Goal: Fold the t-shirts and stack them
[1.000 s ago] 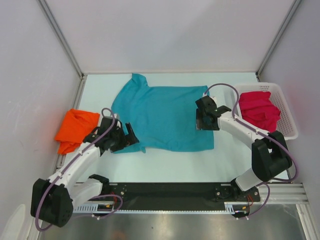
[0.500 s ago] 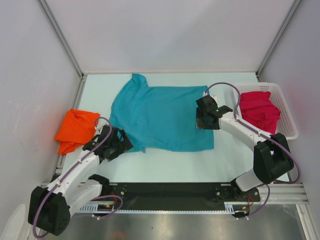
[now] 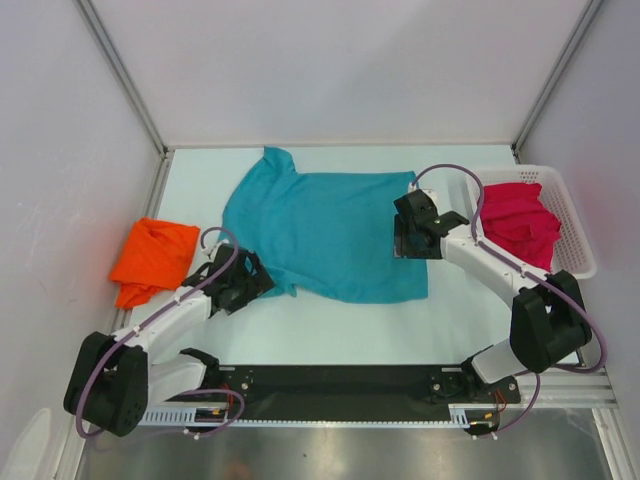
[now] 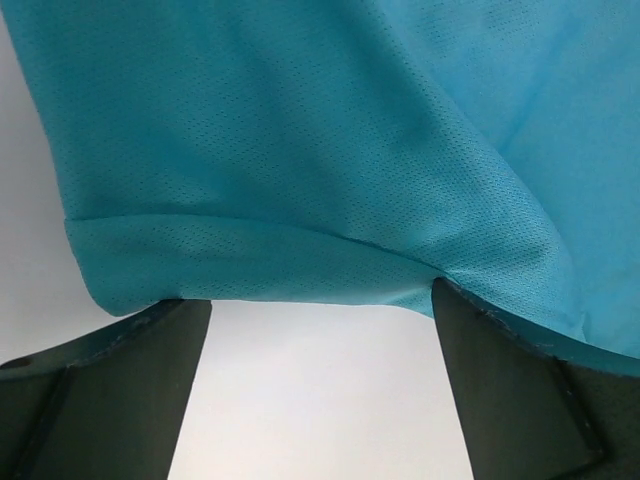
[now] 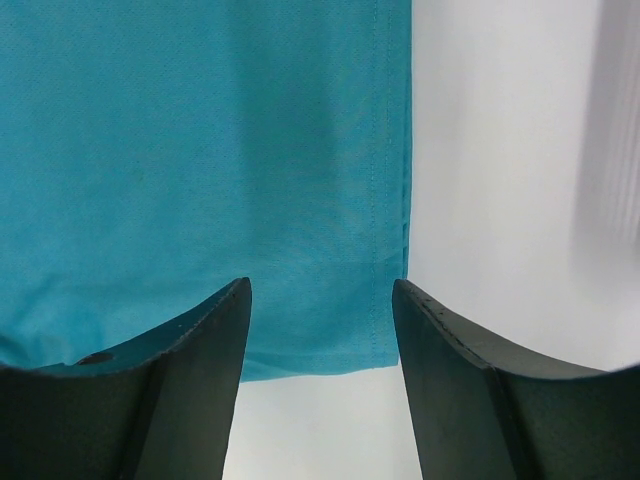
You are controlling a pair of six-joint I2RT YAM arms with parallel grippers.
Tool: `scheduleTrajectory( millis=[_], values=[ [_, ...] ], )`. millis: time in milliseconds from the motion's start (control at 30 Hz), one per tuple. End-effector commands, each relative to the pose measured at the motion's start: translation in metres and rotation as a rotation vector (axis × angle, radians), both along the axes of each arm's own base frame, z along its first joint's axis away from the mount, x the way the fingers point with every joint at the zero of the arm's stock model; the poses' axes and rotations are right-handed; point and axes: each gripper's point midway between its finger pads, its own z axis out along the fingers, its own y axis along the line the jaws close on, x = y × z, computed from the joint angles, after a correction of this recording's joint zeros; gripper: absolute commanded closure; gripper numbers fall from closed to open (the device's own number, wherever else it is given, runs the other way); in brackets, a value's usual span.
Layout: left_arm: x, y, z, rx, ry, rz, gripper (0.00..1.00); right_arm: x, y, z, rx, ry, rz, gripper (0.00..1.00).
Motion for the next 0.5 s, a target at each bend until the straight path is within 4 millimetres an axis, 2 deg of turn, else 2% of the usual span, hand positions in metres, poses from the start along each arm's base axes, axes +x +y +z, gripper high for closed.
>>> scheduleTrajectory(
  millis=[0, 133, 200, 233, 267, 300, 333, 467],
  values=[
    [-0.004, -0.006, -0.004, -0.002, 0.033, -0.038, 0.02, 0.005, -0.002, 0.019, 0.005, -0.057, -0.008, 0.37],
    [0.007, -0.014, 0.016, -0.026, -0.023, -0.083, 0.07, 0.004, -0.003, 0.017, 0.006, -0.057, -0.01, 0.37],
    [0.013, -0.018, 0.027, -0.041, -0.067, -0.109, 0.15, 0.005, -0.003, 0.019, 0.008, -0.061, -0.014, 0.37],
    [0.013, -0.025, 0.031, -0.069, -0.077, -0.14, 0.22, 0.005, -0.004, 0.019, 0.008, -0.061, -0.014, 0.37],
    [0.017, -0.029, 0.037, -0.088, -0.111, -0.155, 0.44, 0.005, -0.003, 0.019, 0.01, -0.064, -0.014, 0.37],
    [0.017, -0.031, 0.039, -0.096, -0.119, -0.167, 0.74, 0.005, -0.004, 0.018, 0.01, -0.062, -0.014, 0.37],
    [0.017, -0.03, 0.04, -0.097, -0.117, -0.161, 0.87, 0.006, -0.004, 0.017, 0.009, -0.061, -0.015, 0.37],
    [0.018, -0.029, 0.043, -0.086, -0.116, -0.156, 0.9, 0.004, -0.005, 0.007, 0.012, -0.041, -0.018, 0.37]
  ],
)
